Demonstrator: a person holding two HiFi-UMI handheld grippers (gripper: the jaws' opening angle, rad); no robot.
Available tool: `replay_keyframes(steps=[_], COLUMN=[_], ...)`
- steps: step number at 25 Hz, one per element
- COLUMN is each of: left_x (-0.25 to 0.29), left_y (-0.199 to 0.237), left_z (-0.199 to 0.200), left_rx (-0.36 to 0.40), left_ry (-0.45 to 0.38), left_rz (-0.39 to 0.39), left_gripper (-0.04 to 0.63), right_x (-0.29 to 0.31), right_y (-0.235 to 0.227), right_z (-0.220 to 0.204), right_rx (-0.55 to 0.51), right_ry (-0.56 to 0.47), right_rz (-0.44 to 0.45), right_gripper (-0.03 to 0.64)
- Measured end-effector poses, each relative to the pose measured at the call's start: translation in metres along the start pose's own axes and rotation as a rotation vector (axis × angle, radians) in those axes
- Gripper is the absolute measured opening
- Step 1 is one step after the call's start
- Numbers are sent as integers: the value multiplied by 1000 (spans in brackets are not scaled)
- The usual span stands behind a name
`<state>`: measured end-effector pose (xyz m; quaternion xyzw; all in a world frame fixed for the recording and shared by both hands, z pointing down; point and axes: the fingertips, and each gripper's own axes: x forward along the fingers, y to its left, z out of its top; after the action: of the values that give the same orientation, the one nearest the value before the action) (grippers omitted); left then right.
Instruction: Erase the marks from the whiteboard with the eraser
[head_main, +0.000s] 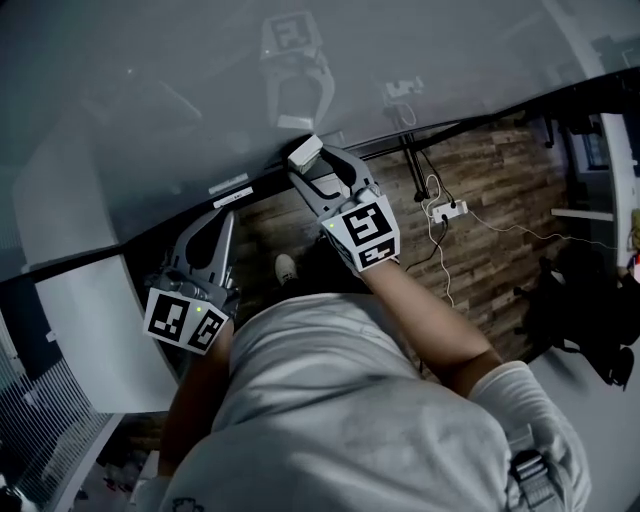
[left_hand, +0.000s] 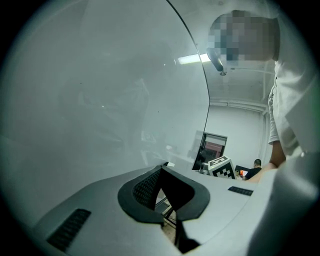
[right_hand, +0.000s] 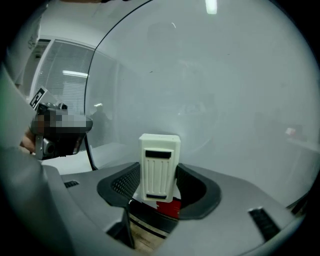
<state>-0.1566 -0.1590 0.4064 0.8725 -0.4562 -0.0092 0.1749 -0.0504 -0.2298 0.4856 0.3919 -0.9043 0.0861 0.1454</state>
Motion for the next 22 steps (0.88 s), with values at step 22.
replay_keyframes(steps=[22], left_x=[4], left_y=[-34], left_z=[16], left_rx=[-3], left_ry=[-41], left_rz=[-192], left_gripper=[6], right_x=[-64], right_y=[-6], right_z=[30], right_rx=[34], right_ry=[-74], right_rz=[-101], right_gripper=[233])
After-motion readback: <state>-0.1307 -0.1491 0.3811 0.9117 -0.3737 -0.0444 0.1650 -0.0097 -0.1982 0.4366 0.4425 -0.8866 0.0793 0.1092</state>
